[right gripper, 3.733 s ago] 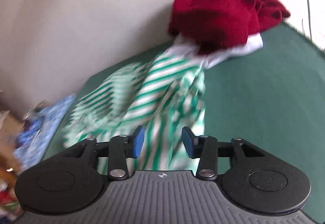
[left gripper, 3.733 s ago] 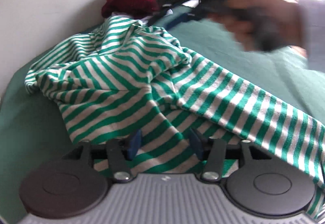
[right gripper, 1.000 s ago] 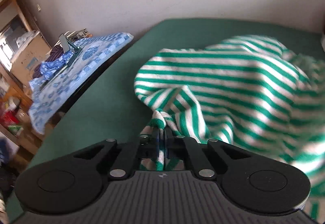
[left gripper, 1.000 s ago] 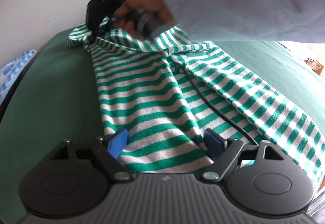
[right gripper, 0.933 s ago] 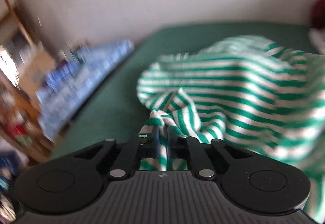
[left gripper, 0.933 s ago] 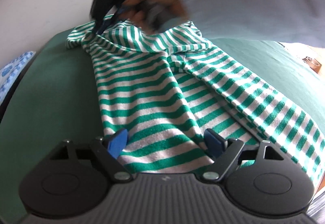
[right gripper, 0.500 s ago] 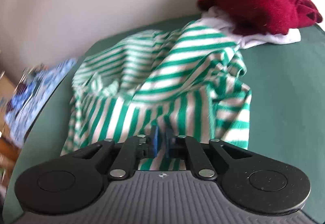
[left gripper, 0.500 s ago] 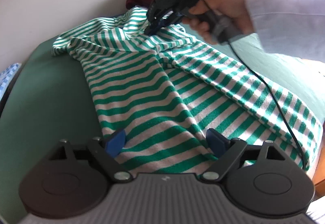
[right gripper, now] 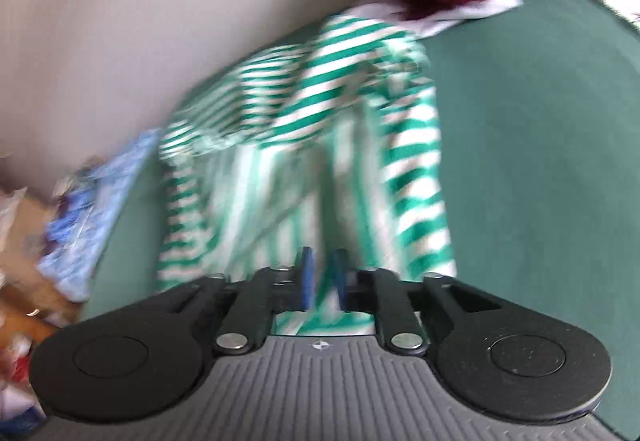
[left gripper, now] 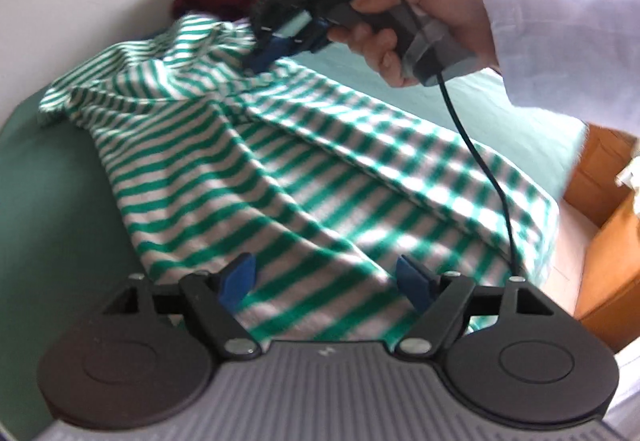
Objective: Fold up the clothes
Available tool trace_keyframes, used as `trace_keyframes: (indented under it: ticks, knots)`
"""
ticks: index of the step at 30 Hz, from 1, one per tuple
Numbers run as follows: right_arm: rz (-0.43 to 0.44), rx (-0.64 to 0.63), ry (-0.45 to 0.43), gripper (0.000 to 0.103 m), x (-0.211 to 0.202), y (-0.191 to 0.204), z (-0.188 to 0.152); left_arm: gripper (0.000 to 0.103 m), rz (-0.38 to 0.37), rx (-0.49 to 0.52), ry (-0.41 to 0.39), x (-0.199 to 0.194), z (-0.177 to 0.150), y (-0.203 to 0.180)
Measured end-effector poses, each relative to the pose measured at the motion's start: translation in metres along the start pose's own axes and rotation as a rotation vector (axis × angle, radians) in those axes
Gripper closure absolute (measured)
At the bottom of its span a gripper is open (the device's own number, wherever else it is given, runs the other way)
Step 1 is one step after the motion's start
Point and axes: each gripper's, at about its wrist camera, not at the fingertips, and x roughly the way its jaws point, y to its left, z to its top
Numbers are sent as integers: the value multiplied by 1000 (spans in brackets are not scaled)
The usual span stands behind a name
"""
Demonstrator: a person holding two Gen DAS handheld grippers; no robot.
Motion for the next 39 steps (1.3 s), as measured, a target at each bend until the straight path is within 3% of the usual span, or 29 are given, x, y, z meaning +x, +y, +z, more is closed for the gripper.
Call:
trace_keyframes:
  ticks: [4,6,8,12,18,22,26,28,29,30,32,34,37,39]
  knots:
    - [-45,-71,35,90,-17,8,-30,19,-66,37,-1,-10,-12,-13]
    - [-34,-68,33,83,-33,8,-45,17,-101,67,0,-15,-17,-21]
    - [-22,-66,31,83,-49,8,-60,15,-129,102,3,-20,-23,-29]
    - [-8,-70,43,82,-80,9,-92,13,-112,154,4,-28,-34,-40]
    - [-28,-161,64,83,-109,12,-138,23,-184,45,56,-38,-26,-41]
    - [8,-188,46,78,-119,8,-154,17,-121,51,66,-35,-30,-60]
    - [36,-242,26,57,-128,11,-172,16,-76,46,90,-35,-29,-76]
    - [45,-273,11,57,-133,13,-180,16,-61,37,111,-35,-30,-82]
    - [41,-299,16,57,-134,16,-182,21,-66,17,138,-35,-30,-84]
    - [32,-330,26,57,-134,19,-183,34,-84,-20,178,-34,-29,-84]
    - [45,-360,86,60,-135,21,-176,49,-103,-82,244,-36,-26,-85]
    - [79,-359,117,71,-141,22,-152,48,-46,-77,227,-53,-11,-82]
    - [121,-401,99,72,-158,31,-100,37,33,-33,150,-88,34,-59]
    - [125,-435,80,71,-173,48,-56,39,124,24,109,-109,71,-39]
